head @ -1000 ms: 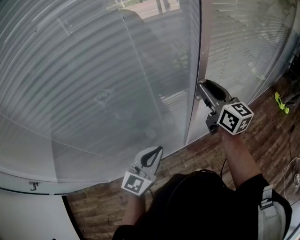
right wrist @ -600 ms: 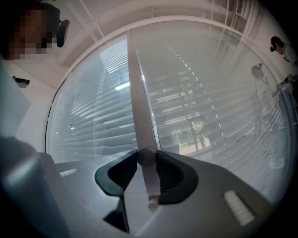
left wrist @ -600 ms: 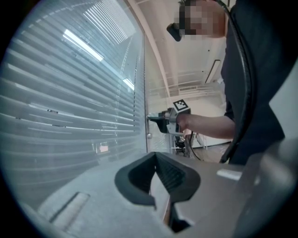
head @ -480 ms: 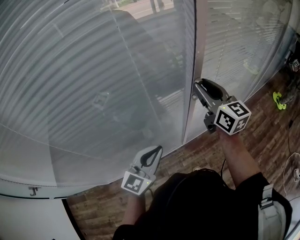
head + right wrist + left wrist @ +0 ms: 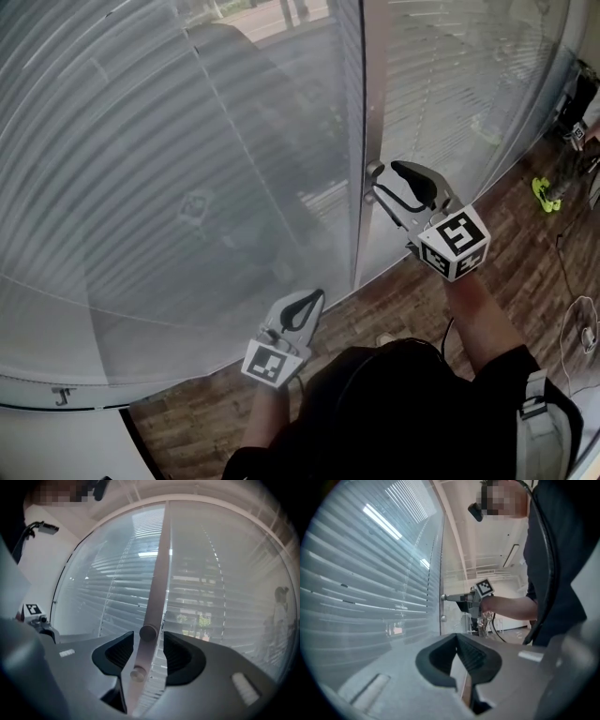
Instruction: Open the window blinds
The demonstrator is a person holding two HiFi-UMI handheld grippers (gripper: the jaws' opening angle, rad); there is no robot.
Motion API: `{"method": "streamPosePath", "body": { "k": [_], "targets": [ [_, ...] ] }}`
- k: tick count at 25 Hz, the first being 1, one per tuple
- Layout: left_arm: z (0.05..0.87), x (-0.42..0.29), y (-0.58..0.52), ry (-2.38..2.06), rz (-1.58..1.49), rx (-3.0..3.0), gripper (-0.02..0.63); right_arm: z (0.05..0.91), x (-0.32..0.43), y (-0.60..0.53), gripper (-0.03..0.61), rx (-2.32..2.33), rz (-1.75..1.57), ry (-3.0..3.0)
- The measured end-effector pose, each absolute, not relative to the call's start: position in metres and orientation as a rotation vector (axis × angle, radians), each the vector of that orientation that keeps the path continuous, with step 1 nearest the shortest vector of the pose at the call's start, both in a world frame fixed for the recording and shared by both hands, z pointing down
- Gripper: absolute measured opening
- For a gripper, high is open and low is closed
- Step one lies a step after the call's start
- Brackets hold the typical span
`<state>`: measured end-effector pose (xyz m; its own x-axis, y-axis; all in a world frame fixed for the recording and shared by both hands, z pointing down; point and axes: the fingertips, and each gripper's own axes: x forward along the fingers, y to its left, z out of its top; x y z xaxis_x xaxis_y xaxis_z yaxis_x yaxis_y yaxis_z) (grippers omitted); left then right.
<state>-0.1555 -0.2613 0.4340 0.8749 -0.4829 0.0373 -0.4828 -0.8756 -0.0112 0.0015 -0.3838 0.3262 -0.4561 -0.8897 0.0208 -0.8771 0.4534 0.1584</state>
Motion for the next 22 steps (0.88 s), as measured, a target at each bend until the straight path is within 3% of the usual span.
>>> {"method": "streamPosePath", "body": {
  "k": [9,22],
  "targets": [
    [0.434,-0.133,-0.258,0.766,-0.031,-3.052,0.005,0.321,-0.014,-0.376,0.195,1.274,-0.763,-2.125],
    [0.437,-0.134,-0.256,0.905,-0.004,-3.028,0.005,0.327,-0.024,-0.390,0.224,1.066,-1.134,-1.762]
  ]
}}
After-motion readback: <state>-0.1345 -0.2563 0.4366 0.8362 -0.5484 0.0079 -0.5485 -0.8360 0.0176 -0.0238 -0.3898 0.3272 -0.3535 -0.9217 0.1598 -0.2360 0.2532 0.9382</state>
